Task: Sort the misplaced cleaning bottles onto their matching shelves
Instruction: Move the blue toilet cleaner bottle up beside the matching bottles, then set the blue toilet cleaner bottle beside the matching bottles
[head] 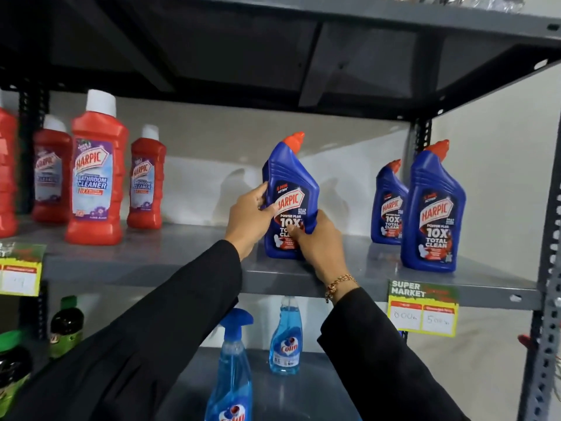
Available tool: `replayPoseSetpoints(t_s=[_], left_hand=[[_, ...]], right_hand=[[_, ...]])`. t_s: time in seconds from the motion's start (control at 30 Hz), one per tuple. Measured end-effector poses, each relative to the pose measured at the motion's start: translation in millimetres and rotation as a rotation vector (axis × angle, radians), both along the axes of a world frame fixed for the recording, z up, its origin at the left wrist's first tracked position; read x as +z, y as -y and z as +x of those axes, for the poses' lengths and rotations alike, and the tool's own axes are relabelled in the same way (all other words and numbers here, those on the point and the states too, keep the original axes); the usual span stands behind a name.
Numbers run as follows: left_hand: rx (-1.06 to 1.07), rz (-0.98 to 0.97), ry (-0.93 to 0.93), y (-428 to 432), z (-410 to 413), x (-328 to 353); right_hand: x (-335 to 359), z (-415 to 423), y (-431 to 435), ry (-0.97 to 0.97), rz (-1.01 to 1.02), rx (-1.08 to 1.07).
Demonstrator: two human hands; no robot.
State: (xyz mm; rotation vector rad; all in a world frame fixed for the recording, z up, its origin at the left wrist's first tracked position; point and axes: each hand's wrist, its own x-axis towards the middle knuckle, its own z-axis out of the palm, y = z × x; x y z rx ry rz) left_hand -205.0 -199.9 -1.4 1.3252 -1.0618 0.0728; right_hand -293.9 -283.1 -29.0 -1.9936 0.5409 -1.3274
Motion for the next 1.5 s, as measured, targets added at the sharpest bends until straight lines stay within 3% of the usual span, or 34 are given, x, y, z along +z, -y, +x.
replayPoseSetpoints(t_s=[0.1, 0.23, 0.3, 0.37, 0.43, 0.53, 0.6, 0.67, 0.8, 1.07, 1.5], left_hand=[[0.208, -0.015, 0.149, -11, -6, -9], [0.46, -0.538, 0.403, -38, -6, -77], [0.522, -0.591, 0.436, -46, 0, -140], [0.514, -0.472, 0.287, -46, 7, -199], [0.493, -0.236, 0.033, -46, 16, -253], [0.289, 0.266, -0.282, -44, 32, -297], [0.168, 0.421, -0.403, -42, 38, -309], [0.126, 0.41, -0.453, -40, 40, -310], [0.114, 0.374, -0.455, -35, 37, -307], [-0.134, 0.396, -0.494, 14, -7, -302], [-0.095, 0.46, -0.437, 37, -27, -306]], right_hand=[[-8, -5, -9, 0.125, -0.098, -0.071], [-64, -16, -39, 0.522, -0.573, -0.211], [-125, -10, -46, 0.518, -0.704, -0.154], [-187, 1, -52, 0.361, -0.561, -0.043], [-247, 12, -57, 0.131, -0.218, 0.013], [-298, 27, -54, -0.224, 0.209, 0.086], [-310, 35, -53, -0.282, 0.405, 0.201], [-312, 42, -53, -0.233, 0.558, 0.262], [-319, 45, -49, -0.147, 0.643, 0.218], [-318, -17, -7, -0.09, 0.632, 0.05], [-321, -43, 14, -0.101, 0.681, 0.048]])
